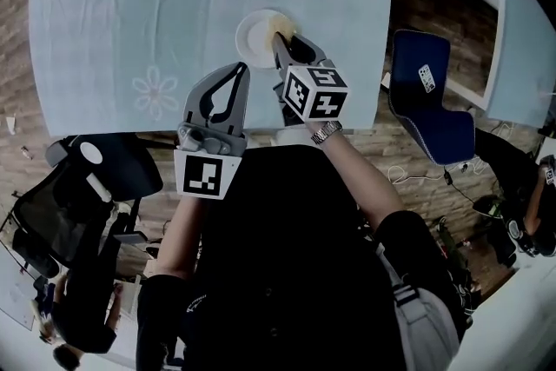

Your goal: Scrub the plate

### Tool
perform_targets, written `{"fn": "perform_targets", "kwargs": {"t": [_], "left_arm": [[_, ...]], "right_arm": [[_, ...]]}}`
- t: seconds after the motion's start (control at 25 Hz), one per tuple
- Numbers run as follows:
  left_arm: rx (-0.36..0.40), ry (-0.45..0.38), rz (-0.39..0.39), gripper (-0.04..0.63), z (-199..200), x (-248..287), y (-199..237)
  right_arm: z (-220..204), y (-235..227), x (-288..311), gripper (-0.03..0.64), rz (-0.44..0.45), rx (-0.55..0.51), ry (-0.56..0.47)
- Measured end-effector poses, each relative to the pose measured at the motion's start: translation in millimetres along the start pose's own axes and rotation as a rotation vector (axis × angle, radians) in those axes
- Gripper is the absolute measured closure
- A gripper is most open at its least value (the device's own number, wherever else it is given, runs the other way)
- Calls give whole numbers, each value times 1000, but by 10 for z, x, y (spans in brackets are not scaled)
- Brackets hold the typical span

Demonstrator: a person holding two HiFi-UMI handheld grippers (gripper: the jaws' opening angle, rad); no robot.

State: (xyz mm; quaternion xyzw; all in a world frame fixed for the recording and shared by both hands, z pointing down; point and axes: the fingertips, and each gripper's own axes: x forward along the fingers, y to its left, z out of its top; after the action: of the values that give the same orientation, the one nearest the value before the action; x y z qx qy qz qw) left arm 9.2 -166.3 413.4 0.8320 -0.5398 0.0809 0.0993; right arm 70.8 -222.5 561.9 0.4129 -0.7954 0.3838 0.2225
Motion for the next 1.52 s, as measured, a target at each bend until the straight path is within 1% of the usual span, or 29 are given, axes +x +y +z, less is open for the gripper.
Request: {"fn": "perform_targets", "kwargs": {"t": [0.12, 0.4, 0.64, 0.8, 1.04, 1.2, 1.32, 1.52], "left_arm": [[-4, 9, 17, 583, -23, -8, 48], [0, 20, 51, 583, -65, -21, 115], [-5, 52, 58, 583, -190, -46, 108], [14, 62, 55, 583, -209, -73, 93], [4, 56, 89, 583, -211, -161, 130], [5, 57, 98, 583, -228, -172, 106], [12, 66, 93, 583, -255, -178, 89], [15, 55, 75, 583, -236, -145, 17]], "right_arm": [[-66, 22, 181, 551, 17, -4, 32], [-230, -162, 510, 551, -6, 7, 118], [-310, -161, 719, 551, 23, 21, 171], [-314, -142, 836, 551, 34, 16, 179], [-379, -222, 946, 551, 26, 51, 199], [-378, -305, 948, 551, 24, 83, 198], [-408, -334, 925, 551, 19, 95, 199], [-488, -456, 846, 551, 6, 147, 191]]}}
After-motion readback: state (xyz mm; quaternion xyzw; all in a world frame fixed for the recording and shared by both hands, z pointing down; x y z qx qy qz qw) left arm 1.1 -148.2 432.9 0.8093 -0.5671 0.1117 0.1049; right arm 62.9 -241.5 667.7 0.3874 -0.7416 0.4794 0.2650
